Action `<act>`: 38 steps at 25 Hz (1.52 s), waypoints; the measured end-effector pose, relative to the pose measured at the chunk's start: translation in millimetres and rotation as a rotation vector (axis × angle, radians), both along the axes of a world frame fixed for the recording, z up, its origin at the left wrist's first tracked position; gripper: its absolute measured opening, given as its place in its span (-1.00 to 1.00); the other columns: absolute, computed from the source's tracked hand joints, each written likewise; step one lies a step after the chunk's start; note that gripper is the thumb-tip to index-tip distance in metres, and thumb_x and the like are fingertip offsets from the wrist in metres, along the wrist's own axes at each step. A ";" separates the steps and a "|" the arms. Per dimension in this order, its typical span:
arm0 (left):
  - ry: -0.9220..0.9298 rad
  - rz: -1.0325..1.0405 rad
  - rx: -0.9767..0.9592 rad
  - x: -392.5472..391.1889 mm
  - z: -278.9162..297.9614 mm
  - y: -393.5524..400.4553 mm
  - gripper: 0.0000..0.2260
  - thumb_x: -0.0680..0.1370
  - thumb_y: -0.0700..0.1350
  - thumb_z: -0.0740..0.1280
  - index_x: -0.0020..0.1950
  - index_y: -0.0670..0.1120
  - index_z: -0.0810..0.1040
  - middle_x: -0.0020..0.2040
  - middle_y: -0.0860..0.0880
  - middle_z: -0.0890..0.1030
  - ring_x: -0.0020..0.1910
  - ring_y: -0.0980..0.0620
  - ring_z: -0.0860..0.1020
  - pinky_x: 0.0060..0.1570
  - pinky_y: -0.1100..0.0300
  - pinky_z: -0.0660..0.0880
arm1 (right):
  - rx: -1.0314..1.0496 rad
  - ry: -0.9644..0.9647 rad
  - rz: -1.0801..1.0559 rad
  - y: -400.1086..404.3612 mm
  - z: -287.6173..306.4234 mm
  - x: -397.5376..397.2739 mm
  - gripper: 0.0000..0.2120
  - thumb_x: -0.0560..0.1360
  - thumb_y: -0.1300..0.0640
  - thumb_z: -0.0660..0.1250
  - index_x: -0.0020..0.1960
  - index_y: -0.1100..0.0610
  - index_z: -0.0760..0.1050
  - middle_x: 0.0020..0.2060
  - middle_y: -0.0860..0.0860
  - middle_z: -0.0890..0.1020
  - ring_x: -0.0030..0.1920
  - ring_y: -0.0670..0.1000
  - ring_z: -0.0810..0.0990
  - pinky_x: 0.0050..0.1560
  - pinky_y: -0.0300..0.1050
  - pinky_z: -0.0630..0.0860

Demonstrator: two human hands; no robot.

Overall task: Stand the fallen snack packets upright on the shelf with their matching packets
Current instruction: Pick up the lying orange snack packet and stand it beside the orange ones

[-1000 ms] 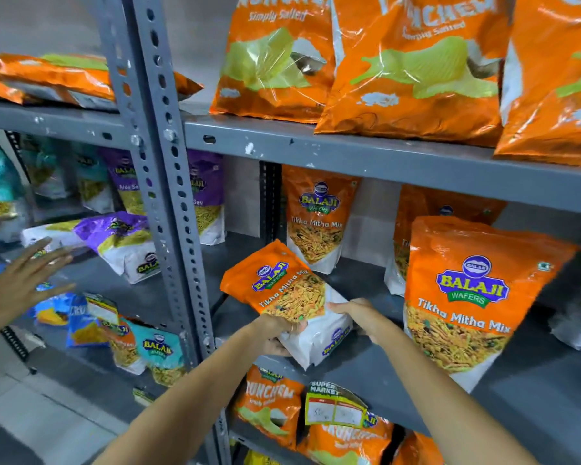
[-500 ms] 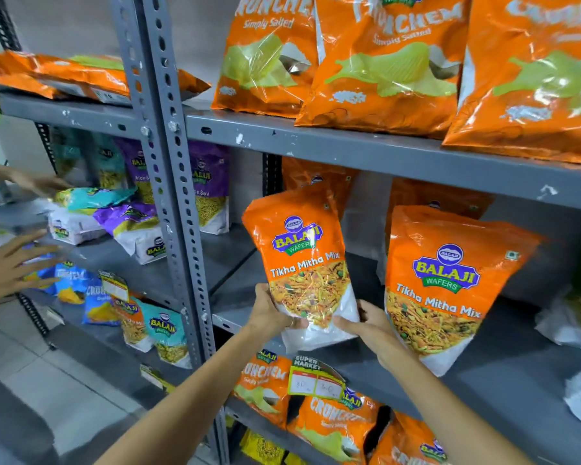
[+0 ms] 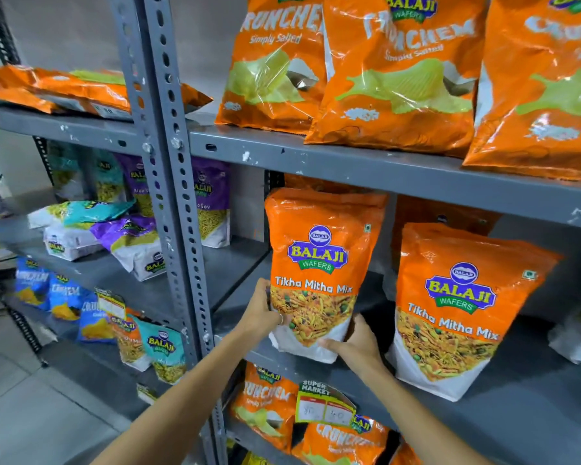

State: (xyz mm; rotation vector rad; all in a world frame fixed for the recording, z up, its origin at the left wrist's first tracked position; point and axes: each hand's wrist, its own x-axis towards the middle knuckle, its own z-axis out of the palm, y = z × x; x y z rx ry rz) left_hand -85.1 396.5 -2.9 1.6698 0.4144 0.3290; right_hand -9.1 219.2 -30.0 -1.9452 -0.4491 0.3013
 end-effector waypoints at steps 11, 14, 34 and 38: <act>0.117 -0.178 0.056 6.2 -60.1 44.8 -0.45 0.39 -0.36 0.42 0.31 -0.15 0.32 0.16 -0.01 0.53 0.22 -0.01 0.49 0.10 0.27 0.56 | 0.132 0.087 0.039 20.4 -47.0 11.8 -0.45 0.29 0.37 0.42 0.10 -0.12 0.38 0.01 -0.13 0.58 0.14 0.01 0.55 0.03 -0.27 0.55; 0.099 -0.099 -0.009 15.9 -60.7 53.6 -0.45 0.43 -0.42 0.35 0.38 -0.22 0.28 0.30 -0.13 0.48 0.25 0.01 0.44 0.31 0.12 0.38 | 0.137 0.072 0.025 36.7 -48.6 19.2 -0.48 0.31 0.36 0.43 0.16 -0.02 0.39 0.01 -0.05 0.59 0.10 0.01 0.57 0.02 -0.26 0.54; 0.034 0.473 -0.054 5.3 -63.0 22.5 -0.72 0.37 -0.33 0.45 -0.04 -0.11 0.43 -0.01 -0.08 0.48 0.01 -0.05 0.47 -0.02 0.10 0.41 | 0.078 -0.176 -0.140 17.1 -34.9 19.2 -0.65 0.42 0.17 0.39 0.19 0.17 0.47 0.00 0.02 0.61 -0.04 0.01 0.60 -0.10 -0.38 0.49; -0.030 0.560 0.141 4.7 -62.3 -18.0 -0.71 0.37 -0.30 0.42 -0.40 -0.08 0.35 -0.27 -0.07 0.41 -0.24 -0.05 0.42 -0.28 0.27 0.35 | 0.148 -0.387 -0.279 -29.9 -23.9 14.1 -0.81 0.45 0.18 0.34 0.05 0.19 0.56 -0.18 0.07 0.66 -0.16 0.01 0.61 -0.23 -0.49 0.45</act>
